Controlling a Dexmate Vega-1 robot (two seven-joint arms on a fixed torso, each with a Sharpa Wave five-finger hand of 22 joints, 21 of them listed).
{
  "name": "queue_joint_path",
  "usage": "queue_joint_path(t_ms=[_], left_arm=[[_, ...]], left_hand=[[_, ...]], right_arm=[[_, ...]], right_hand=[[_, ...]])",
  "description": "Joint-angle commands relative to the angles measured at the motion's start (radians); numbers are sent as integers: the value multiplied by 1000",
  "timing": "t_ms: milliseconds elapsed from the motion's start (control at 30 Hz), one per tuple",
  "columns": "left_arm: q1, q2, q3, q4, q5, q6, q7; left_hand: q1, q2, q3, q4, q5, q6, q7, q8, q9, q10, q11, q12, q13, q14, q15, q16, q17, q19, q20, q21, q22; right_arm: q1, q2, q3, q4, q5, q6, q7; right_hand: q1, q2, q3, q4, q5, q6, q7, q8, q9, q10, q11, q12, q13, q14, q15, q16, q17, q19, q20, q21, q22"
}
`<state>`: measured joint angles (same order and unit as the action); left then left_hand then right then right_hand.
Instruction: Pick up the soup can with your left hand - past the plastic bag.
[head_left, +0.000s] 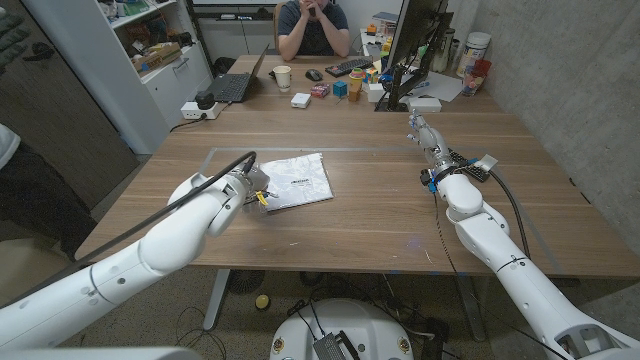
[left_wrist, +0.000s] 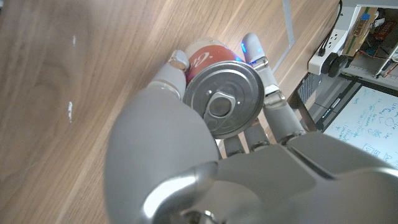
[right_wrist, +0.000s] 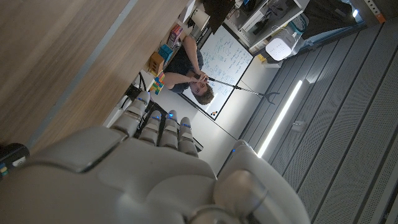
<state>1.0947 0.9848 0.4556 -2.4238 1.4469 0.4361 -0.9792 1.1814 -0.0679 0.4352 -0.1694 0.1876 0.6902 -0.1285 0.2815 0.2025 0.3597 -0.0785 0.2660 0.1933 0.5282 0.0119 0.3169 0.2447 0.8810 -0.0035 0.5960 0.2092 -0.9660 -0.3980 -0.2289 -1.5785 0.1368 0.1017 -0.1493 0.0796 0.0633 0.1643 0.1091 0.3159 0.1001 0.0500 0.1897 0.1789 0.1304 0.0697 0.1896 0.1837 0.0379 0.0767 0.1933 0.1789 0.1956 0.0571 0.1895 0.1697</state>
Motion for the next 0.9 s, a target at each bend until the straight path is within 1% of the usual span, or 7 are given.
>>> queue_joint_path(t_ms=[33, 100, 300, 367, 500, 700, 900], left_arm=[[122, -77, -118, -8, 4, 13, 196], [139, -88, -133, -11, -4, 17, 224], [177, -111, -179, -41, -9, 27, 248], [188, -118, -185, -46, 13, 29, 262], [214, -144, -207, -58, 18, 36, 291], [243, -192, -216, -55, 71, 52, 343], [260, -224, -235, -52, 80, 48, 380]], left_hand=[[124, 170, 11, 30, -5, 135, 141, -3, 5, -6, 3, -5, 2, 75, -220, -3, 4, 121, -150, 15, -2], [113, 169, 7, 35, -7, 133, 146, -6, 6, -6, 3, -7, 2, 77, -221, -5, 4, 121, -149, 19, -3], [103, 171, 5, 38, -9, 140, 149, -10, 6, -4, 1, -8, 1, 88, -225, -7, 4, 124, -148, 26, -4], [101, 172, 5, 38, -9, 139, 150, -11, 6, -3, 1, -8, 1, 89, -225, -7, 4, 125, -148, 28, -5], [95, 174, 4, 41, -10, 141, 152, -13, 6, 3, 2, -7, 1, 93, -224, -8, 4, 127, -148, 31, -6], [87, 176, 3, 43, -10, 145, 155, -16, 7, 0, 1, -11, 1, 98, -224, -11, 3, 130, -145, 38, -7], [80, 178, 3, 44, -11, 149, 154, -19, 7, 3, 1, -11, 1, 104, -224, -13, 3, 131, -142, 42, -8]], right_arm=[[-3, -4, 0, -9, -4, -4, -8], [-5, -4, 2, -12, -4, -4, -10], [-16, -7, 7, -23, 0, -9, -11], [-18, -8, 8, -25, 0, -8, -11], [-22, -11, 9, -34, -2, -8, -10], [-28, -17, 11, -45, -1, -8, -9], [-34, -22, 17, -59, -1, -14, -11]], right_hand=[[3, -4, -3, -1, 6, 11, 3, 3, 2, 11, 0, 6, 4, 2, 3, 1, 4, 3, -2, 7, 4], [3, -4, -3, -1, 6, 11, 3, 2, 2, 10, 0, 5, 4, 2, 3, 1, 4, 3, -2, 7, 4], [3, -5, -4, -1, 6, 8, 2, 1, 2, 10, 1, 5, 4, 2, 3, 0, 4, 2, -2, 6, 4], [3, -5, -4, -1, 6, 7, 1, 1, 2, 9, 1, 5, 4, 2, 3, 0, 4, 2, -2, 6, 4], [3, -5, -4, -1, 6, 6, 0, 0, 2, 8, 1, 4, 4, 2, 3, 0, 4, 2, -2, 6, 4], [3, -5, -5, -1, 6, 7, 1, 1, 2, 8, 1, 4, 4, 2, 3, 0, 4, 2, -2, 6, 4], [3, -5, -5, -1, 7, 6, 2, 0, 2, 8, -1, 4, 4, 2, 2, 0, 4, 2, -2, 6, 4]])
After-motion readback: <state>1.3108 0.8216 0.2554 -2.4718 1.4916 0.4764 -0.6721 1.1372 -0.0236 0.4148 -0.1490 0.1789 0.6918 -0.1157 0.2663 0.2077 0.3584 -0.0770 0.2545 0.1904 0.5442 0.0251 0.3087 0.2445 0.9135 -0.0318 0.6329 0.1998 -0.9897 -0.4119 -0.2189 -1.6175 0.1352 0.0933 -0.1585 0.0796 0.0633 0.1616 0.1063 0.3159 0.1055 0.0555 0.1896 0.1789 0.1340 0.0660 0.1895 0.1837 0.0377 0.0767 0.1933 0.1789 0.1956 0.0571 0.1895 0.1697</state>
